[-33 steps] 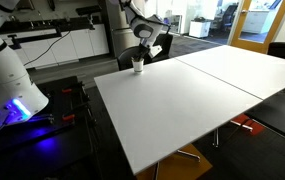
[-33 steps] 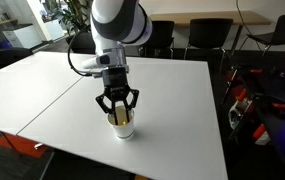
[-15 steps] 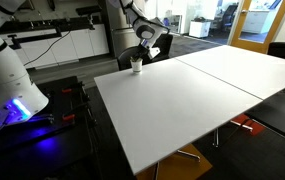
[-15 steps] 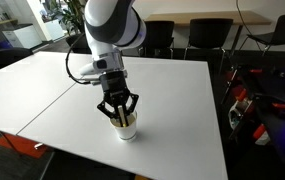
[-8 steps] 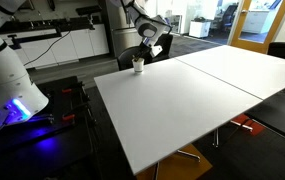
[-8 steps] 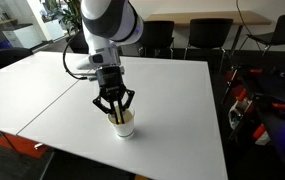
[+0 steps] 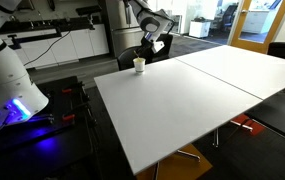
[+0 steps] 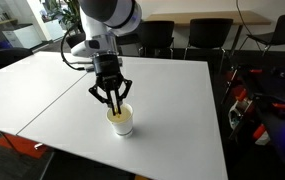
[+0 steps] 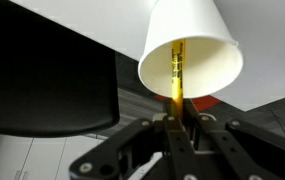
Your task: Remove the yellow pen from the white cup
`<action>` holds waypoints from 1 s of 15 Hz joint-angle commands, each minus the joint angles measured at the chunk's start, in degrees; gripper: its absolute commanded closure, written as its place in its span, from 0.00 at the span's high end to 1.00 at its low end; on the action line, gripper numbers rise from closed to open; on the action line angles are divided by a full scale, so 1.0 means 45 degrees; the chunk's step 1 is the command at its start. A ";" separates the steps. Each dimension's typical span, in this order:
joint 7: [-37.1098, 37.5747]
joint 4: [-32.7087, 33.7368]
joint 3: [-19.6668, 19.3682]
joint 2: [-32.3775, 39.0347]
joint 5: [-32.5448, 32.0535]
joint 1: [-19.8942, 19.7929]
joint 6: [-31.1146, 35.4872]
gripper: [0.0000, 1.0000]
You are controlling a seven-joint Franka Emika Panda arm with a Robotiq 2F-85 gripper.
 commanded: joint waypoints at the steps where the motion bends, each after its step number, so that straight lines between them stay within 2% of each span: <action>1: -0.0421 -0.0735 0.0312 -0.0978 0.0467 -0.0378 -0.0611 0.03; 11: -0.0547 -0.3884 0.0257 -0.4348 0.1578 -0.0411 0.0513 0.03; 15: -0.0360 -0.5367 0.0077 -0.5889 0.2302 -0.0291 0.2148 0.03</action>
